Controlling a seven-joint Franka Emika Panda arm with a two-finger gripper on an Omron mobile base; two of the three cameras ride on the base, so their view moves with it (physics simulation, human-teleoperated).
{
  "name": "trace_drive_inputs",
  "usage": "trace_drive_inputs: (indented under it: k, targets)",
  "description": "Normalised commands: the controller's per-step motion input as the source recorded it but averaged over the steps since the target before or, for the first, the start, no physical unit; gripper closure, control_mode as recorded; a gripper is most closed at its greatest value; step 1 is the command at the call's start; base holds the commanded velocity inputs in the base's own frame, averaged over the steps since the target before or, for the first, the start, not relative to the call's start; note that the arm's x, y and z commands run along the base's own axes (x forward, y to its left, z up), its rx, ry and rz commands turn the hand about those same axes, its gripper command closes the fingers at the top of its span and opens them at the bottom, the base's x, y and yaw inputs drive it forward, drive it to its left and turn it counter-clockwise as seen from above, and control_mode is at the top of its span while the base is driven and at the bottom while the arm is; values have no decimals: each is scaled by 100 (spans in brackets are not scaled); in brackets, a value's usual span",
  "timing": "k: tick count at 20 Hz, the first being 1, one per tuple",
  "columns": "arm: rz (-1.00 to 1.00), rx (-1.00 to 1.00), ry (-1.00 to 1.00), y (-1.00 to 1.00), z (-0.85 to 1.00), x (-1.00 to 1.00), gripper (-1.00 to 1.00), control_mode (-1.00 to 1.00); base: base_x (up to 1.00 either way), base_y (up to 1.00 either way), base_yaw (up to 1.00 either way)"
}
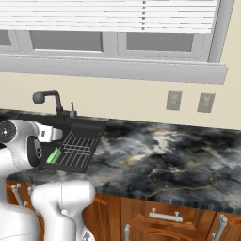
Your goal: Pick the jar and kettle and place them in the sink. Then turn on the water.
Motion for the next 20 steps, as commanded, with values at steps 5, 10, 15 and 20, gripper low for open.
trace_drive_inputs:
  k: [5, 10, 15, 20]
  targets:
    - [0, 0, -18, -19, 12, 0, -100, -100, 0, 0, 0]
    - [1, 0, -14, -15, 4, 0, -100, -100, 0, 0, 0]
    - [1, 0, -11, -13, 3, 0, -100, -100, 0, 0, 0]
    - [4, 0, -15, -18, 0, 0, -100, -100, 0, 0, 0]
